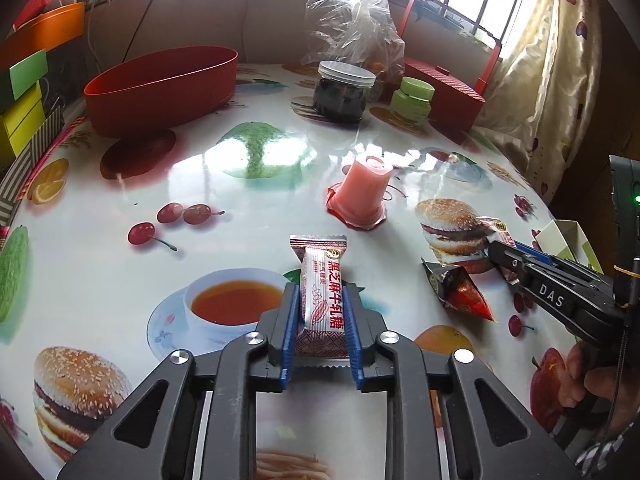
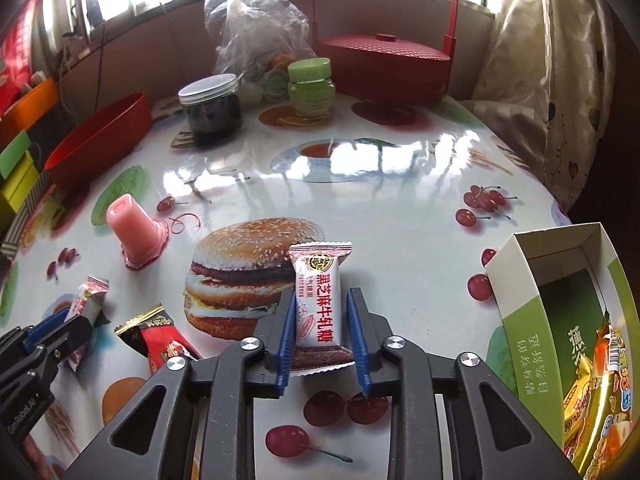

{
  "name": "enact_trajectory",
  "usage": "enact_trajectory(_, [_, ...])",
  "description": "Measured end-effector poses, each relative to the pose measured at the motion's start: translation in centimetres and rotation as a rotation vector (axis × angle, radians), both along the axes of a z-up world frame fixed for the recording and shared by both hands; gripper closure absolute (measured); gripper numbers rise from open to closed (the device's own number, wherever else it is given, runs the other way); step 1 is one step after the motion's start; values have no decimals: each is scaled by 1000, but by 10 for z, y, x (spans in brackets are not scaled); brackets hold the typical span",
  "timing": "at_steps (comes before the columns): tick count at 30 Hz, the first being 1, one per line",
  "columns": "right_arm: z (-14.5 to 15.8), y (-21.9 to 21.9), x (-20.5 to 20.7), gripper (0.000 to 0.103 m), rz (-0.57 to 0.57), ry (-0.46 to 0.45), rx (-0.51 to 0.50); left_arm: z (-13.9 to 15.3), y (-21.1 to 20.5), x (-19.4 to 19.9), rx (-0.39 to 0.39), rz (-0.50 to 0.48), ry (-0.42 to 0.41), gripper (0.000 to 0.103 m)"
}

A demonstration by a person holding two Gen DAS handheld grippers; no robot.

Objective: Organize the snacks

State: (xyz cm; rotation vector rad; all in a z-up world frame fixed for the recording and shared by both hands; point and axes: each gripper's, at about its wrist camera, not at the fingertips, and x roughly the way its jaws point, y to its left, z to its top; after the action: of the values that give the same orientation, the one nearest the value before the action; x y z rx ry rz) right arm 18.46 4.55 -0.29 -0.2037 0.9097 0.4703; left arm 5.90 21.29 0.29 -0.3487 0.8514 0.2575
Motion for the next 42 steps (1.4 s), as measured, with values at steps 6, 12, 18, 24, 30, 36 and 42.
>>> enact_trajectory(6, [0, -4, -3, 82, 4, 4, 10, -1, 0, 0, -3, 0, -1, 81])
enact_trajectory(12, [1, -10, -7, 83, -2, 6, 27, 3, -3, -4, -3, 0, -11, 81])
enact_trajectory(18, [4, -19, -12, 83, -3, 8, 46, 8, -6, -7, 0, -5, -23, 81])
enact_trajectory(24, [8, -25, -19, 83, -1, 2, 60, 14, -11, -8, 7, -19, -35, 81])
enact_trajectory(30, [9, -31, -24, 83, 0, 6, 72, 14, -14, -9, 11, -24, -31, 81])
enact_trajectory(36, [10, -36, -29, 83, -3, 10, 79, 9, -12, -7, 23, -22, -1, 81])
enact_trajectory(42, [11, -36, -29, 83, -4, 10, 84, 2, -14, -2, 54, -21, 41, 81])
